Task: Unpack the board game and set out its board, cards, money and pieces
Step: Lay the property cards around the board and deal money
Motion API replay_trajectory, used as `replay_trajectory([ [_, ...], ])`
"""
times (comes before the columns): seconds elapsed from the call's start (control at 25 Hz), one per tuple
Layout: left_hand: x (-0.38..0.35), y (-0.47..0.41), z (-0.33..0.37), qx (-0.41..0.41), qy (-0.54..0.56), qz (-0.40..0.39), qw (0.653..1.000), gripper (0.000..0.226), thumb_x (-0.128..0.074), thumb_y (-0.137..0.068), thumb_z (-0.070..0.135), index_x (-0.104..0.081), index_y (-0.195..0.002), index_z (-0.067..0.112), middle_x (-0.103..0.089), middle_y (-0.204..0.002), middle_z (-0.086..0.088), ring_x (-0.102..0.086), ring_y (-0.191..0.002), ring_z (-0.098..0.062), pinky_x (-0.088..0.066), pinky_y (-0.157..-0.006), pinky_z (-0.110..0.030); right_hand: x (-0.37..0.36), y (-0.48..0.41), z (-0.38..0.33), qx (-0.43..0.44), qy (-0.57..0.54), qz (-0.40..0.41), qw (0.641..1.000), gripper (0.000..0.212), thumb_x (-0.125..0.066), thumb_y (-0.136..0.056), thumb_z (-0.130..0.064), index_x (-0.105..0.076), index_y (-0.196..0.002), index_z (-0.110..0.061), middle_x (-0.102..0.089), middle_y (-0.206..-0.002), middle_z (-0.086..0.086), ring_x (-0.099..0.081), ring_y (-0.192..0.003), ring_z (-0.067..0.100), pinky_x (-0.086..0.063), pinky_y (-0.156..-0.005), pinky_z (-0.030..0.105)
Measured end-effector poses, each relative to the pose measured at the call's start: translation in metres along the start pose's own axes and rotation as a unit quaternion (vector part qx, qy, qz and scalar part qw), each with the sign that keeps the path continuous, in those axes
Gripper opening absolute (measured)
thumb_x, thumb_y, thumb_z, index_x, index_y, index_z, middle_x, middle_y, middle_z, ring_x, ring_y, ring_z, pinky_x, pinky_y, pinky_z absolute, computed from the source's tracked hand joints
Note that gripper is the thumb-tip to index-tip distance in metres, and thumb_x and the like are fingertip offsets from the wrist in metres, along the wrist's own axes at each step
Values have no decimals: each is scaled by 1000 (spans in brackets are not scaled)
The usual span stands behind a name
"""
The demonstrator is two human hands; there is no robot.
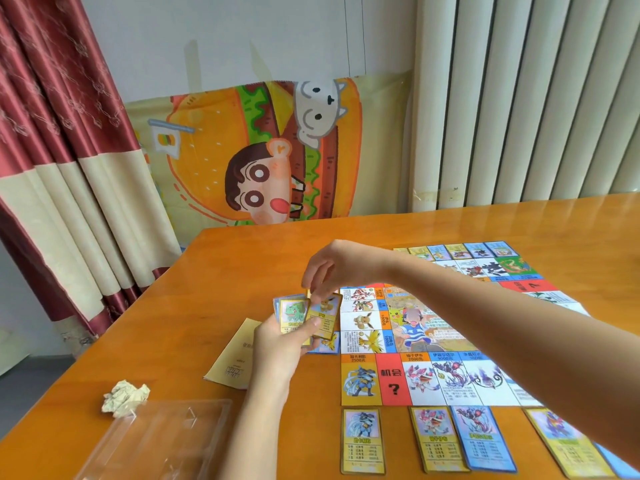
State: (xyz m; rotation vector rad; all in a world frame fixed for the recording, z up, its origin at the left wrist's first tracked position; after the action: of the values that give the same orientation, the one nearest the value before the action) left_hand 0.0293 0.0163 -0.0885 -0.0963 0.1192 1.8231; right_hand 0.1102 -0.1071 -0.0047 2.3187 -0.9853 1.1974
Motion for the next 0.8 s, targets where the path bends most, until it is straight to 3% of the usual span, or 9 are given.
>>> replay_trajectory([
  [0.08,-1,3,2,-4,-5,-1,1000,16,-71,-80,0,-66,-89,12,-72,-80,-4,-67,-69,-17,-55,-54,-24,1,5,-5,5,63,5,998,25,-80,-75,-23,-73,-98,-19,-69,-78,-10,-61,-66,-2,-44,-60,9],
  [0.16,0,5,3,2,15,16,1000,4,-65,-87,6,-65,-88,10,-71,-77,-7,-66,-66,-19,-55,-53,-24,5,9,-4,-7,84,2,996,20,-79,-76,-23,-76,-95,-18,-72,-81,-7,-63,-69,3,-45,-63,16],
  [0.24,4,2,-1,29,62,57,996,12,-52,-95,8,-61,-88,6,-67,-73,-14,-62,-61,-24,-54,-49,-25,12,11,5,-39,67,21,997,16,-76,-79,-21,-77,-95,-16,-74,-84,-2,-64,-67,6,-45,-60,16],
  [0.32,10,-2,-5,58,94,96,989,16,-41,-97,4,-56,-91,1,-63,-73,-20,-59,-60,-28,-53,-44,-25,19,12,23,-111,-24,80,990,13,-71,-84,-15,-75,-95,-8,-71,-78,4,-62,-58,5,-46,-55,12],
  [0.4,13,-6,-10,63,88,116,987,18,-37,-97,3,-54,-98,-2,-62,-75,-21,-58,-61,-29,-53,-43,-25,14,13,39,-200,-169,133,956,12,-68,-86,-10,-70,-94,-2,-69,-76,9,-64,-55,8,-53,-54,15],
  [0.52,15,-11,-18,40,-9,125,991,19,-36,-98,5,-55,-99,3,-65,-77,-17,-62,-65,-28,-52,-43,-26,-6,9,53,-252,-207,120,938,21,-70,-85,-10,-68,-101,3,-68,-74,8,-63,-51,8,-56,-58,16],
  [0.6,16,-12,-21,20,-72,131,989,20,-36,-98,6,-55,-93,6,-67,-81,-16,-65,-68,-27,-53,-48,-29,-17,3,54,-249,-145,86,954,24,-72,-84,-17,-70,-101,0,-66,-69,4,-59,-53,7,-50,-58,16],
  [0.68,15,-11,-19,1,-117,132,984,20,-37,-97,6,-54,-87,9,-69,-85,-15,-66,-66,-24,-54,-53,-31,-22,-3,53,-240,-82,78,964,25,-74,-83,-23,-73,-99,-5,-62,-62,-1,-51,-51,4,-40,-47,11],
  [0.8,13,-5,-13,-29,-194,118,973,20,-39,-96,8,-57,-88,10,-69,-79,-7,-66,-60,-22,-57,-55,-36,-28,-9,53,-228,-49,79,969,27,-76,-80,-26,-73,-101,-9,-57,-62,-5,-48,-53,3,-35,-42,11],
])
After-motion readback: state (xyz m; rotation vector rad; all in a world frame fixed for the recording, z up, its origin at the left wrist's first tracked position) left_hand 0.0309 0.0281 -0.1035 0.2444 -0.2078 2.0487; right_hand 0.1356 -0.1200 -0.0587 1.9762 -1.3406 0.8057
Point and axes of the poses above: each hand's wrist, its own y-axis away from the middle knuckle, its own x-axis out of the back of the hand, z = x × y, the point moved 4 cm from there along -y, towards the middle knuckle
